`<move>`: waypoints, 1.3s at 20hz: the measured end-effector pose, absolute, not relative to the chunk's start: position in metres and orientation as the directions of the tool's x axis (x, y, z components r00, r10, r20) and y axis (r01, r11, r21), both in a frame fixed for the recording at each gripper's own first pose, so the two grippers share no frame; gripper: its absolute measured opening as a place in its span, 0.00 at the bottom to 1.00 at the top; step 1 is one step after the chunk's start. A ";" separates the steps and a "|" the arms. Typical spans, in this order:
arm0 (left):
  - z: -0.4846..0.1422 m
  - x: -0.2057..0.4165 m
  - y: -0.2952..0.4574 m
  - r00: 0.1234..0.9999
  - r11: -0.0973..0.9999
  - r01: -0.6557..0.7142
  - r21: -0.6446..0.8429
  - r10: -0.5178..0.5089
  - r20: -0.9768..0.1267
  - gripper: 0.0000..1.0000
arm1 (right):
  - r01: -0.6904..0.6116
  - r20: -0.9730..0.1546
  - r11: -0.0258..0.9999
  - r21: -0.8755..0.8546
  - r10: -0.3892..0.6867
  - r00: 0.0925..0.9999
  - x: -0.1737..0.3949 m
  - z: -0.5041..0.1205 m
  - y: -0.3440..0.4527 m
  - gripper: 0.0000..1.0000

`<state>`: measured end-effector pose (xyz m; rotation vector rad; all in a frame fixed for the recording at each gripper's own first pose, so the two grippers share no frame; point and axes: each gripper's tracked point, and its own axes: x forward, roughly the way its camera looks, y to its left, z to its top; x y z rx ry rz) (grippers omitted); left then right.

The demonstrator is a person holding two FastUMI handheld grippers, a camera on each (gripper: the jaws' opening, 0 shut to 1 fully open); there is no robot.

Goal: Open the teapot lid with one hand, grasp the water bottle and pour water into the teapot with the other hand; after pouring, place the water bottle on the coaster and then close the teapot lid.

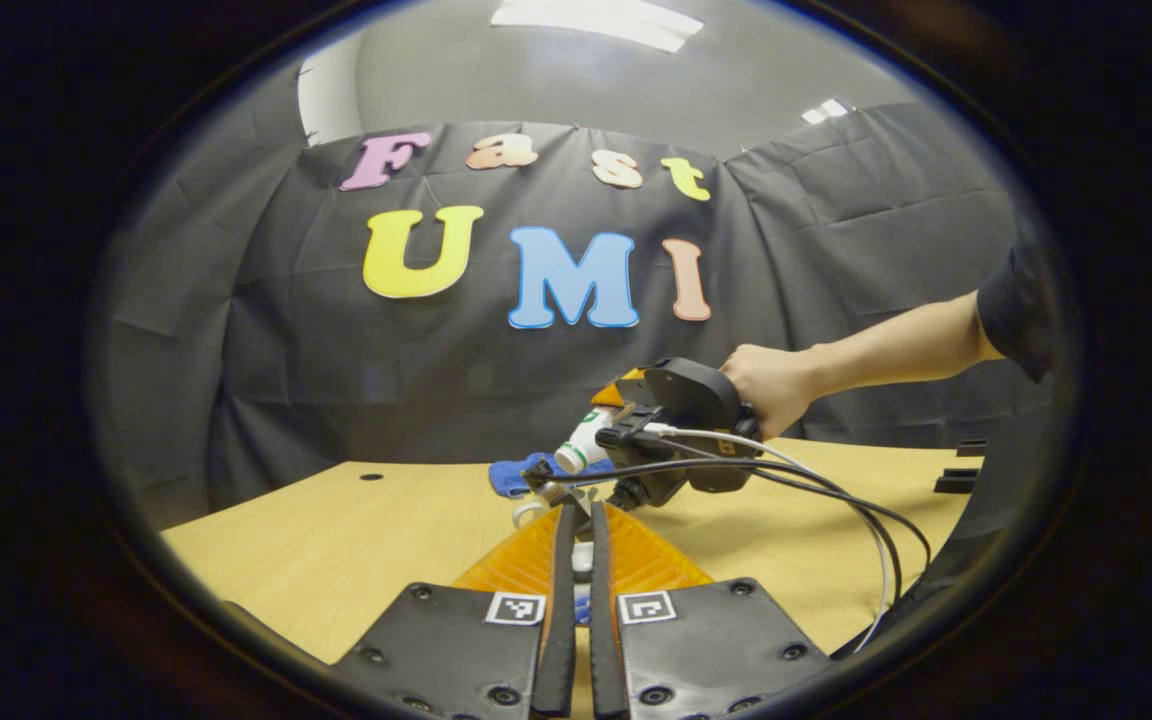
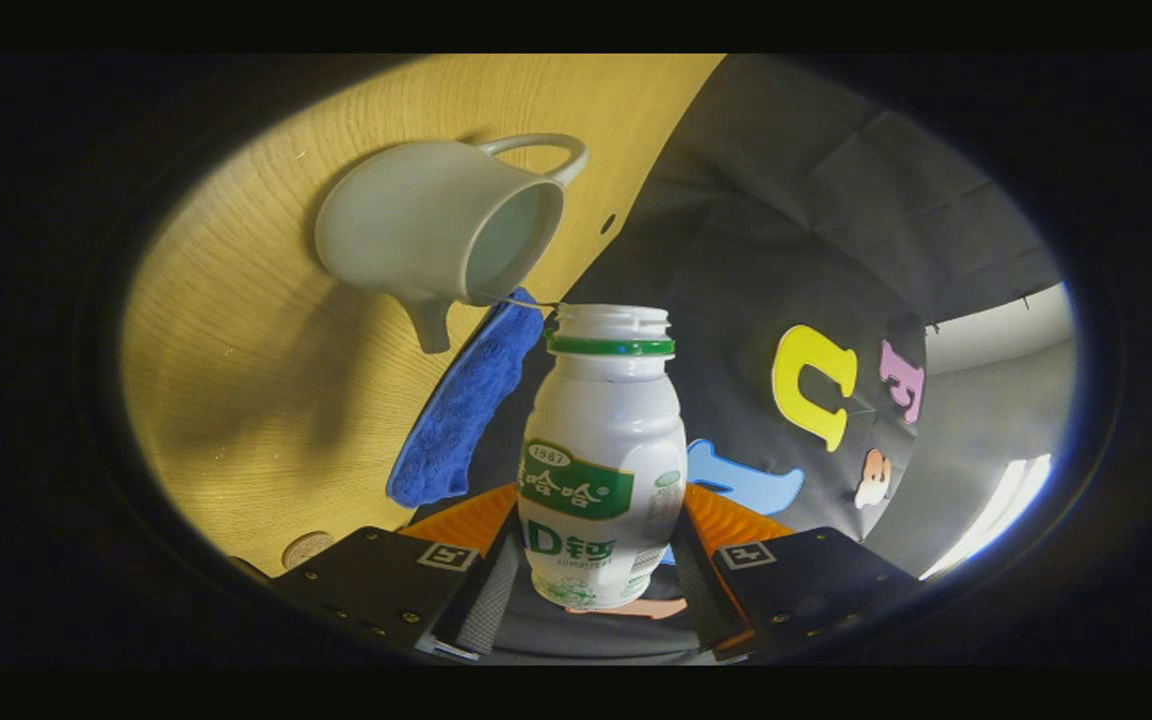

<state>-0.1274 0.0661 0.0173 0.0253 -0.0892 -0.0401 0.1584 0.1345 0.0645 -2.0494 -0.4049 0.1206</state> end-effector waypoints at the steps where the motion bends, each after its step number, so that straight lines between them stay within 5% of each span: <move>1: 0.018 -0.128 0.066 0.995 0.999 0.038 0.027 -0.040 0.090 0.13 | 0.234 0.083 -0.443 -0.865 0.335 0.939 0.158 0.064 0.134 0.72; 16: 0.017 -0.127 0.068 0.995 0.999 0.035 0.026 -0.037 0.090 0.17 | 0.173 0.037 -0.397 -0.902 0.327 0.944 0.163 0.051 0.131 0.72; 26: 0.016 -0.127 0.070 0.995 1.000 0.028 0.012 -0.029 0.092 0.17 | 0.035 -0.014 -0.149 -0.988 0.315 0.949 0.158 0.034 0.125 0.72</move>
